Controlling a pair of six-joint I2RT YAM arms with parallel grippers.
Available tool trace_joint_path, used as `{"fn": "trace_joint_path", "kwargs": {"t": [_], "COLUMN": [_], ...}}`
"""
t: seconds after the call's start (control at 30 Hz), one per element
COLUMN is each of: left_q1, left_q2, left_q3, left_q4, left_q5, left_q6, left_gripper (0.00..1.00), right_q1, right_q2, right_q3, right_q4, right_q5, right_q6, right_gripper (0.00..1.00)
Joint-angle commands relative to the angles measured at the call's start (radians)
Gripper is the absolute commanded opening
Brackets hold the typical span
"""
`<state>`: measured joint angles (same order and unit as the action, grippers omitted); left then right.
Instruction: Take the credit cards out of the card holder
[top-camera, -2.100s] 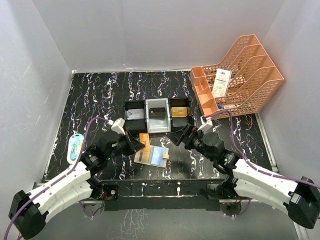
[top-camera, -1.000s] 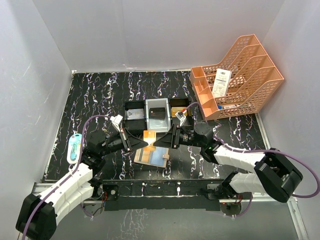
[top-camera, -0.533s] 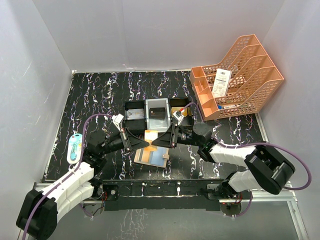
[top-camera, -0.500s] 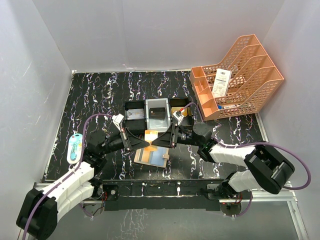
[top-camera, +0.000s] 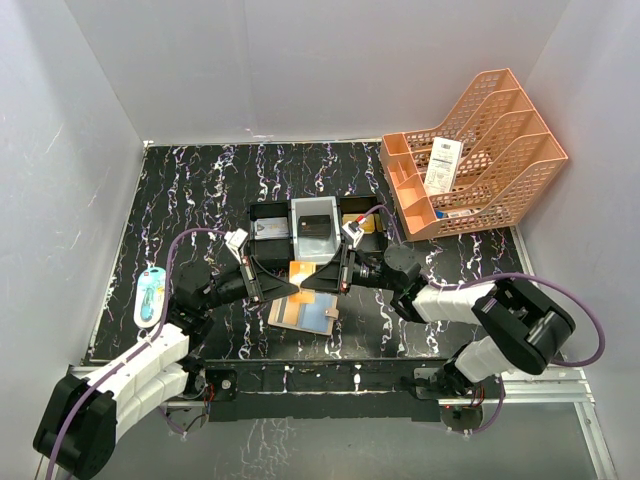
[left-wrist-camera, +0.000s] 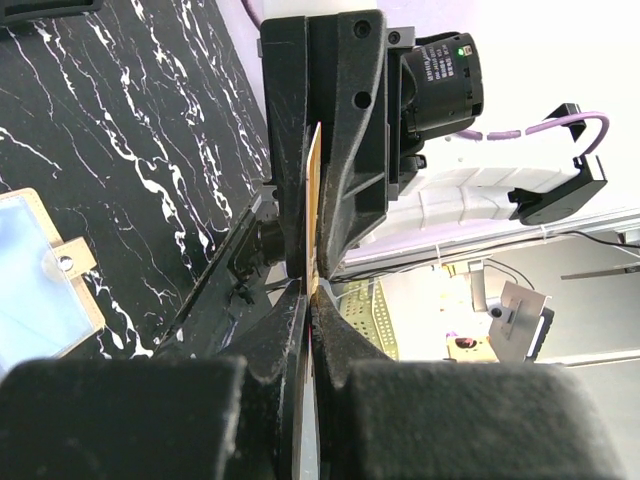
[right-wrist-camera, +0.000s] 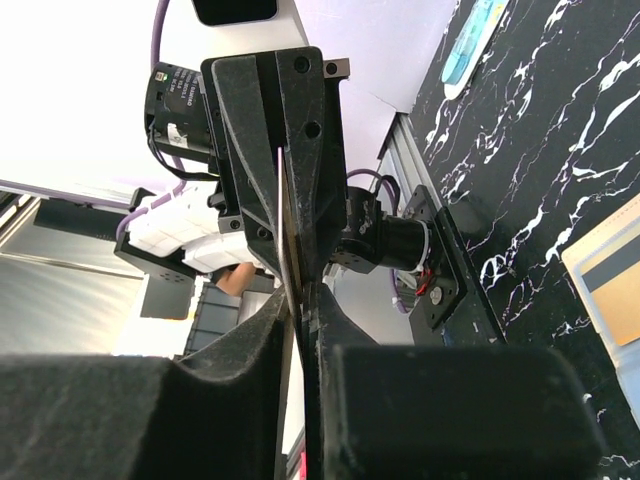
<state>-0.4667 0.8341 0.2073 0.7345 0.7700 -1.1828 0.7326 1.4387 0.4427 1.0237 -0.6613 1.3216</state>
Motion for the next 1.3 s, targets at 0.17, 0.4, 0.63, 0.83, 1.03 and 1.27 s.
{"fn": "trace_joint_path", "kwargs": {"t": [0.17, 0.4, 0.63, 0.83, 1.03, 1.27], "left_q1": [0.003, 0.004, 0.003, 0.004, 0.003, 0.003], "left_q2": [-0.007, -0.017, -0.010, -0.015, -0.013, -0.011], "left_q3": [-0.008, -0.026, -0.035, -0.040, -0.039, -0.041], "left_q4": [0.043, 0.064, 0.099, 0.109, 0.124, 0.137], "left_q5": [0.022, 0.028, 0.035, 0.045, 0.045, 0.041], "left_q6": [0.009, -0.004, -0.021, -0.030, -0.037, -0.044], "left_gripper": [0.00, 0.00, 0.00, 0.00, 0.00, 0.00], "right_q1": [0.001, 0.000, 0.000, 0.000, 0.001, 0.002], "right_q2": [0.027, 0.013, 0.014, 0.019, 0.013, -0.001], "right_q3": [0.063, 0.050, 0.048, 0.053, 0.057, 0.063], "right_q4": [0.158, 0.148, 0.141, 0.126, 0.085, 0.039], "right_q5": [-0.035, -0.018, -0.003, 0.014, 0.028, 0.016], "right_q6": [0.052, 0.047, 0.045, 0.041, 0.020, -0.004], "right_gripper": [0.02, 0.12, 0.13, 0.13, 0.16, 0.11]}}
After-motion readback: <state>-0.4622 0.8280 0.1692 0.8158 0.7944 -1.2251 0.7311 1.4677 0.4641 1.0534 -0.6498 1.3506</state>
